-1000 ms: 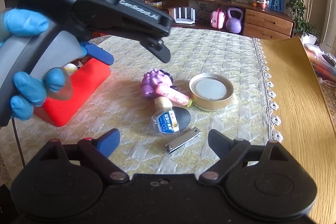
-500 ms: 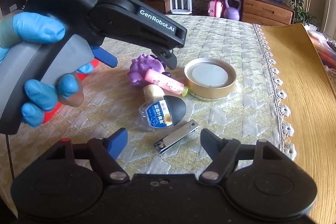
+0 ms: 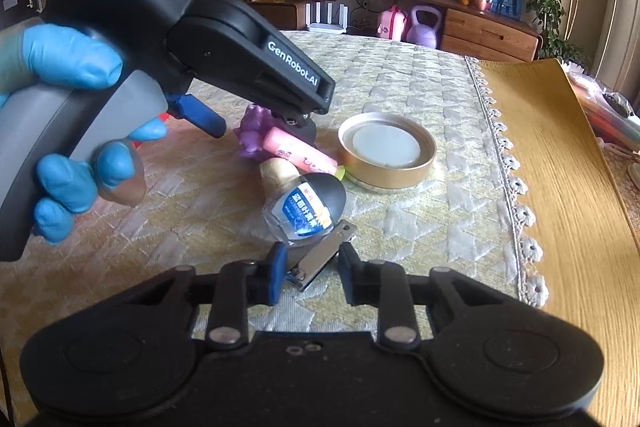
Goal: Organize rigid objects
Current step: 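Grasp the nail clipper with the right tool while the left tool grasps the purple spiky toy, then carry the clipper in the right tool while the left tool carries the purple toy over the tin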
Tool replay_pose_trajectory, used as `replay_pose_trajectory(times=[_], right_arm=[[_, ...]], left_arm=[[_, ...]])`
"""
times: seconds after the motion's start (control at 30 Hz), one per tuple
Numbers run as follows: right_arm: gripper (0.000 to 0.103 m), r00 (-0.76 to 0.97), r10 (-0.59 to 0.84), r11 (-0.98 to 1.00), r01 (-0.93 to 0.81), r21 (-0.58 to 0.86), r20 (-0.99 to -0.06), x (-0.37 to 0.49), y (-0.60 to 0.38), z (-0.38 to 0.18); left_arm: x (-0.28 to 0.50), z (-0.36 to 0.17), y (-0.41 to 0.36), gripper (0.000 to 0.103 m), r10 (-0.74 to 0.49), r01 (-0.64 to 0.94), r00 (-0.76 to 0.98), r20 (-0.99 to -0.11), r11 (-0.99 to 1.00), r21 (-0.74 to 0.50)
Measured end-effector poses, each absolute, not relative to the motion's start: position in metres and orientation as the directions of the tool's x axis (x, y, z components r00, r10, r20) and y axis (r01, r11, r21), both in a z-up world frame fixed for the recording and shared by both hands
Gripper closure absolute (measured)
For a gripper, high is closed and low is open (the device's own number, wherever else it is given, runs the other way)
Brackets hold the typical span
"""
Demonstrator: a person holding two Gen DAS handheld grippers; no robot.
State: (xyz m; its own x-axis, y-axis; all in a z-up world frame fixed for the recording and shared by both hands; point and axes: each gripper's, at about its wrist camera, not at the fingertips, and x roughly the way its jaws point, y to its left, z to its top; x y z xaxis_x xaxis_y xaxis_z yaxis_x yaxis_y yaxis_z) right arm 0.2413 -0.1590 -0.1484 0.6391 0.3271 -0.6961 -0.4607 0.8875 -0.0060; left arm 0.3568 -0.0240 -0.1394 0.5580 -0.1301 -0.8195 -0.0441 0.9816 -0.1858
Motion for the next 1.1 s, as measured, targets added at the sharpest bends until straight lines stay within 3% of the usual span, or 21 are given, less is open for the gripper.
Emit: replay_pose_trajectory(times=[0.1, 0.17, 1.1], right_arm=[[0.086, 0.648, 0.316, 0.89, -0.455, -0.02, -0.693, 0.238, -0.159, -0.148], [0.091, 0.654, 0.306, 0.896, -0.444, -0.024, -0.692, 0.237, -0.161, -0.147], [0.092, 0.703, 0.345, 0.918, -0.392, 0.067, -0.622, 0.193, -0.175, -0.095]], left_arm=[[0.355, -0.136, -0.024, 0.046, -0.165, -0.027, 0.561, -0.811, 0.976, -0.218], [0.353, -0.133, -0.026, 0.051, -0.172, -0.021, 0.564, -0.807, 0.975, -0.222], [0.283, -0.088, 0.029, 0.051, -0.162, -0.088, 0.565, -0.809, 0.963, -0.255]])
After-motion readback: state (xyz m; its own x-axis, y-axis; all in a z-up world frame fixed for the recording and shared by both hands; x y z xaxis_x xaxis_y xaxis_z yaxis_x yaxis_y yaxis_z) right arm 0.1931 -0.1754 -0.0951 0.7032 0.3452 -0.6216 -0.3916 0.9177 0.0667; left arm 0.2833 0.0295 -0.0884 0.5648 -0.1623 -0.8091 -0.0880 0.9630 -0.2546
